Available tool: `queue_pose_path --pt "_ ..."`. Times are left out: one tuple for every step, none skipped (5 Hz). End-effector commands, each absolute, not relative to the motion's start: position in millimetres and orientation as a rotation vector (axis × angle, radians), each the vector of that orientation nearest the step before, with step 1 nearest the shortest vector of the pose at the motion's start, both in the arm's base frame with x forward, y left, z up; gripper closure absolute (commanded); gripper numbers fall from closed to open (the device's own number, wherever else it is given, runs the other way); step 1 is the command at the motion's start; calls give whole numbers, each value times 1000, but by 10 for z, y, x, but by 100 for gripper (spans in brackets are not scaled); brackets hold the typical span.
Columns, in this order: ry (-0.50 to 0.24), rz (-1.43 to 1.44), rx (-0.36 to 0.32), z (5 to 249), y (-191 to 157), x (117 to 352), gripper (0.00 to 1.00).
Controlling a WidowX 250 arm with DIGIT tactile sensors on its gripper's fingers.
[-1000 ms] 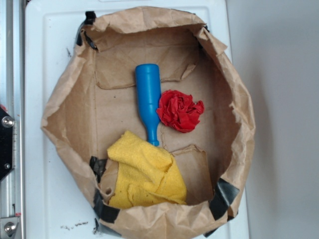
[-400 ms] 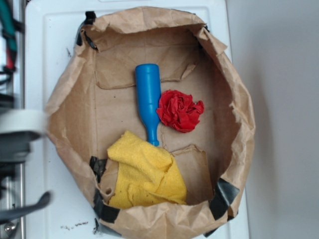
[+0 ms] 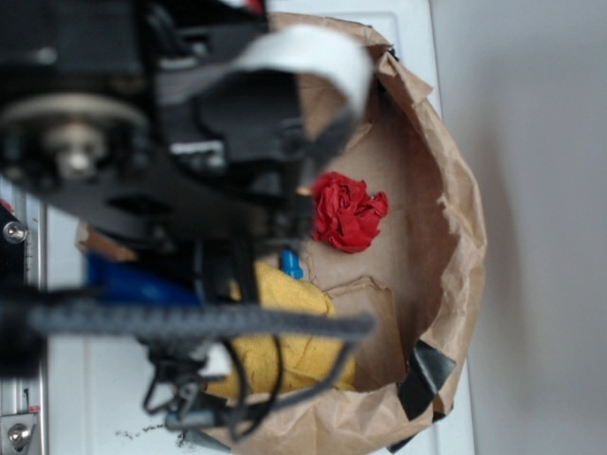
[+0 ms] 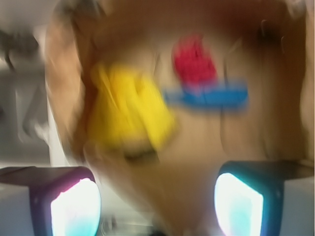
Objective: Grab the yellow cloth.
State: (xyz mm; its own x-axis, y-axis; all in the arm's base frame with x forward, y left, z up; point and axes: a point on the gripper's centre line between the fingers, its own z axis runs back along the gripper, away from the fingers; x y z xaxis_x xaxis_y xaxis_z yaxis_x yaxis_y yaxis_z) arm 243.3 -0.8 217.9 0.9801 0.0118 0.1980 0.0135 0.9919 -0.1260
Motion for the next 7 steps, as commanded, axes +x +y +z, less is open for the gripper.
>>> queue_pose_path --pt "-256 6 -122 2348 -25 2458 0" --pt "-256 6 -122 2348 -25 2458 0" --pt "-256 6 -122 2348 -25 2458 0" --pt "-242 -162 -161 2105 106 2806 0" --pt "-237 -280 -180 1916 133 2970 0" --pt "-196 -381 -162 1580 173 3076 0" --pt "-266 -533 -140 1710 -3 2845 0"
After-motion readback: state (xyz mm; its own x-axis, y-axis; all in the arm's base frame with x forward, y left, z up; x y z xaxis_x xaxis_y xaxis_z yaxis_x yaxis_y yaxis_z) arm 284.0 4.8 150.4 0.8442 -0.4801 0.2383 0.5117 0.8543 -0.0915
